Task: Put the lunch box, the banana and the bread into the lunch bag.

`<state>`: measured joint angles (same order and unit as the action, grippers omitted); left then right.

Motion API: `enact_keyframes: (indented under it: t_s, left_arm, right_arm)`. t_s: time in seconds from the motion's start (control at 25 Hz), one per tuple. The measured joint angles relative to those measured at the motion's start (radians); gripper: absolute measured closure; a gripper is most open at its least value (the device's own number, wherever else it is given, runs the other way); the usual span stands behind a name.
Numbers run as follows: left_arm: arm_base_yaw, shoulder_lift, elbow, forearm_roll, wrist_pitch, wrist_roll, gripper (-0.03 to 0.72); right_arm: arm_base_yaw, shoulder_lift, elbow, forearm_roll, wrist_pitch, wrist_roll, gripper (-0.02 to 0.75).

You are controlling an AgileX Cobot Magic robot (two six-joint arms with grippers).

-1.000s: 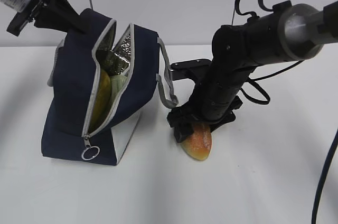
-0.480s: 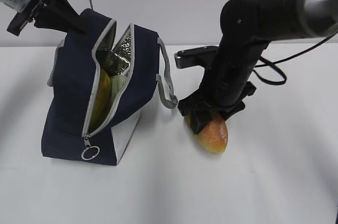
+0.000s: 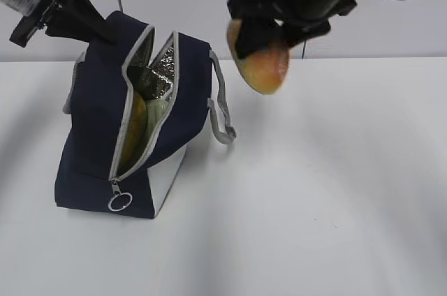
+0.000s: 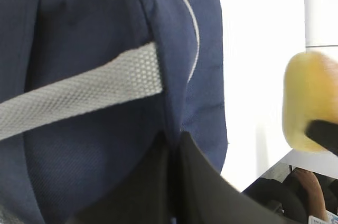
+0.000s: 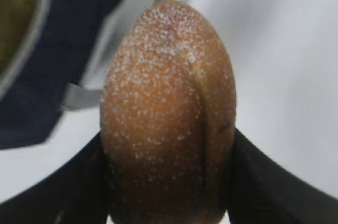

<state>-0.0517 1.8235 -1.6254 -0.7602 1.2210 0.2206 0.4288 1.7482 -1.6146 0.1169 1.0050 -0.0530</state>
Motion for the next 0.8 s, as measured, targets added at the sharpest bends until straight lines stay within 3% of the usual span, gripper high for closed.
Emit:
enact_keyframes:
  t_s: [0.36, 0.56, 0.8]
  left_arm:
    - [0.0, 0.0, 0.0, -0.001, 0.0, 0.0, 0.69]
    - [0.0, 0.0, 0.0, -0.002, 0.0, 0.0, 0.69]
    - [0.0, 0.0, 0.0, -0.002, 0.0, 0.0, 0.69]
  right_arm:
    - [0.008, 0.084, -0.069, 0.511, -0.134, -0.227, 0.327]
    - [0.014, 0.195, -0.077, 0.668, -0.17, -0.331, 0.322]
    - [0.019, 0.276, -0.118, 0.699, -0.19, -0.386, 0.107]
